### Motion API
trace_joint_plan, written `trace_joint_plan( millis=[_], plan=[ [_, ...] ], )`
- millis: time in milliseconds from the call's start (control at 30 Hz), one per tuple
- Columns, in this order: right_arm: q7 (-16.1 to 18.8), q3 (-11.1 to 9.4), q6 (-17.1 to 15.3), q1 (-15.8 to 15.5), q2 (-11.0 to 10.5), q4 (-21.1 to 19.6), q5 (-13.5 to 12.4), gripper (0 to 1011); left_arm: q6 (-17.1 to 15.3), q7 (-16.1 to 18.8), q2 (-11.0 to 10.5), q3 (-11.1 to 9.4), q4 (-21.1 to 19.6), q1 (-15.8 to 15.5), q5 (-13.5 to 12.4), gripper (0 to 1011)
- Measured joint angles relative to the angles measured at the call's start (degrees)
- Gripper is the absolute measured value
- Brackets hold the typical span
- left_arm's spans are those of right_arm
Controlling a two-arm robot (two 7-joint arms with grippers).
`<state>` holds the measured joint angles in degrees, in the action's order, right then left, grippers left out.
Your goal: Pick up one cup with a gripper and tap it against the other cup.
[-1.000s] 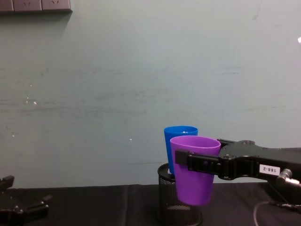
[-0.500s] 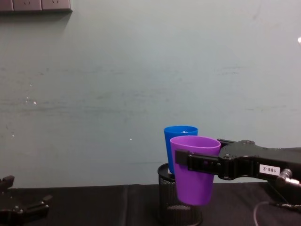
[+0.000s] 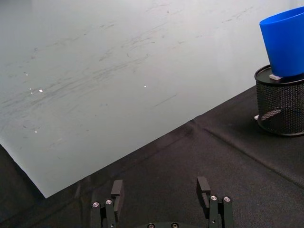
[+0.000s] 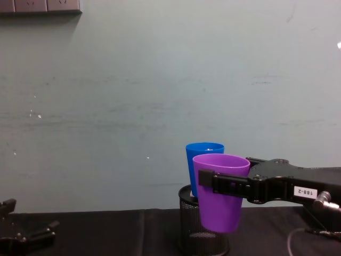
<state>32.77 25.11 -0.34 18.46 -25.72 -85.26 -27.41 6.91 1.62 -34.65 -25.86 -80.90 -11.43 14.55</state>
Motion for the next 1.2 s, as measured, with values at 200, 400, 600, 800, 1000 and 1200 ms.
trace_joint_plan(
  millis=[200,400,600,800,1000,1200],
  plan=[
    [0.0,0.0,0.0,0.0,0.0,0.0,0.0,728,0.0,0.0,0.0,0.0,0.0,0.0,0.0,1000],
    [0.0,0.0,0.0,0.0,0.0,0.0,0.0,728,0.0,0.0,0.0,0.0,0.0,0.0,0.0,1000],
    [0.0,0.0,0.0,0.0,0.0,0.0,0.0,728,0.0,0.0,0.0,0.0,0.0,0.0,0.0,1000],
    [0.0,0.0,0.0,0.0,0.0,0.0,0.0,729,0.0,0.0,0.0,0.0,0.0,0.0,0.0,1000],
    [0.0,0.0,0.0,0.0,0.0,0.0,0.0,729,0.0,0.0,0.0,0.0,0.0,0.0,0.0,1000],
    [0.1,0.0,0.0,0.0,0.0,0.0,-0.1,728,0.0,0.0,0.0,0.0,0.0,0.0,0.0,1000]
  ],
)
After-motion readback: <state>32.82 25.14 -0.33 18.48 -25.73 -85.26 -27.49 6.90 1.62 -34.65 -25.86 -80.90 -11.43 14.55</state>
